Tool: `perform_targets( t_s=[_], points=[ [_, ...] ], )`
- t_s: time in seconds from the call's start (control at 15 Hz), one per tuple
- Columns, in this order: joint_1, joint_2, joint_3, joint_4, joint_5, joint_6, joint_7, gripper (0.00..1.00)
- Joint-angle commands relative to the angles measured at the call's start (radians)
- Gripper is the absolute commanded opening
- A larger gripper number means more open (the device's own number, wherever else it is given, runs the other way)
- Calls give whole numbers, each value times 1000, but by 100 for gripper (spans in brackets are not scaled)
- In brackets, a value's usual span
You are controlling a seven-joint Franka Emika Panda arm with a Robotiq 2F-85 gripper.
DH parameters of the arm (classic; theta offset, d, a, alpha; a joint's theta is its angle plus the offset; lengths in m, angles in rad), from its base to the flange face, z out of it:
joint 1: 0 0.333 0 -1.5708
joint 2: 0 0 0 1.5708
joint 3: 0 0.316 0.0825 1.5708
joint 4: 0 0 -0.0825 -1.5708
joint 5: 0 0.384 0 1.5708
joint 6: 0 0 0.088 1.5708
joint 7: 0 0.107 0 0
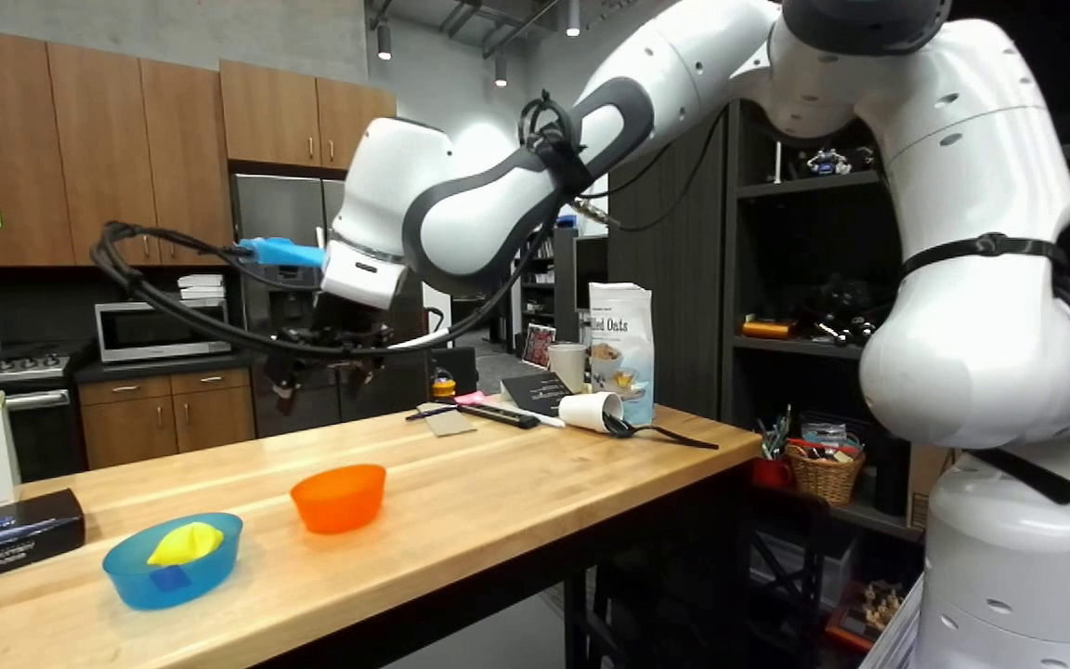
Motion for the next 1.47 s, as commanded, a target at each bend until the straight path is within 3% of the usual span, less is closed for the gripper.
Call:
perform_targets(
  t_s=[0.0,0.33,0.53,0.93,1.13,1.2,1.27,1.4],
  points=[
    [-37,-198,63,-77,16,-16,73,100],
    [-102,-421,136,-168,189,-9,124,100],
    [-31,-542,53,-250,371,3,113,100],
    [285,-840,-216,-503,740,-37,115,100],
    [446,-998,-315,-621,820,-92,172,100],
    [495,-1051,-342,-654,823,-124,200,100],
    [607,-1060,-432,-691,707,-136,311,100],
    [741,-1156,-515,-757,594,-183,408,100]
  ],
)
